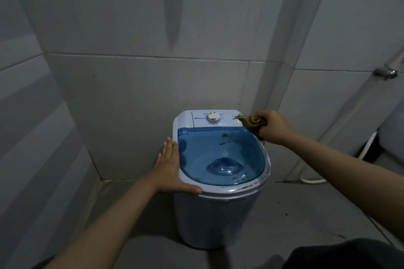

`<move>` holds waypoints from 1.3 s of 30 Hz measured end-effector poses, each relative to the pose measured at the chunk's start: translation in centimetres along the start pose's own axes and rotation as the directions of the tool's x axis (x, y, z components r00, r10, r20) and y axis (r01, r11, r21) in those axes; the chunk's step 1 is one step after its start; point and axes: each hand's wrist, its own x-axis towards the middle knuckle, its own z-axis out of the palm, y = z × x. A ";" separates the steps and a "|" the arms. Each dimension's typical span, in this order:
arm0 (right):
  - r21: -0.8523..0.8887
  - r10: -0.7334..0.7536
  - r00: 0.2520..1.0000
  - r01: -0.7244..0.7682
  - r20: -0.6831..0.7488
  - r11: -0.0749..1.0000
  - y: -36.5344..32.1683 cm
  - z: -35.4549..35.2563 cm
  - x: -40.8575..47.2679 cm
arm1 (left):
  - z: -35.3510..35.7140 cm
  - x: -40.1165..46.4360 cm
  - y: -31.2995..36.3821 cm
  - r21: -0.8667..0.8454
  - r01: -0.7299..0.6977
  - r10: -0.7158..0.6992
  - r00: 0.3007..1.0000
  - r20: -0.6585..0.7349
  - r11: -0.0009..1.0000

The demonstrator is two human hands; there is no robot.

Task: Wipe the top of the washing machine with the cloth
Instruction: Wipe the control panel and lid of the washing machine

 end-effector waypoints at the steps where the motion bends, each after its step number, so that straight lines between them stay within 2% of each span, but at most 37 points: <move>1: 0.005 0.014 0.999 -0.014 -0.037 1.000 0.4 0.6 0.6 | 0.3 -0.3 0.0 -0.003 -0.003 0.003 1.000 -0.004 1.000; 6: -0.003 0.057 0.982 -0.058 -0.179 0.998 1.1 2.8 3.2 | 0.3 -1.0 -0.1 -0.013 -0.005 0.005 1.000 -0.002 1.000; 9: 0.009 0.079 0.976 -0.079 -0.205 0.997 1.3 3.0 3.9 | 0.5 -1.6 0.3 -0.020 -0.018 0.018 1.000 0.016 1.000; 11: 0.011 0.083 0.981 -0.082 -0.175 0.997 1.1 3.3 4.5 | 0.6 -1.6 0.4 -0.025 -0.015 0.015 1.000 0.014 1.000; 15: -0.164 0.081 0.990 -0.061 0.118 0.985 0.7 3.5 5.1 | 0.5 -1.5 0.4 -0.030 -0.015 0.016 1.000 0.007 0.999; 17: -0.204 0.100 0.980 -0.064 0.170 0.977 0.8 3.1 5.1 | 0.6 -1.6 0.5 -0.029 -0.017 0.018 1.000 0.011 0.999; 28: -0.333 0.029 0.980 0.039 0.197 0.942 1.6 1.9 0.7 | 0.3 -1.9 0.8 -0.029 -0.010 0.010 1.000 0.005 1.000; 39: -0.205 0.034 0.987 -0.001 0.157 0.979 2.5 1.9 -8.1 | 0.3 -2.0 1.0 -0.034 -0.013 0.013 1.000 0.002 0.999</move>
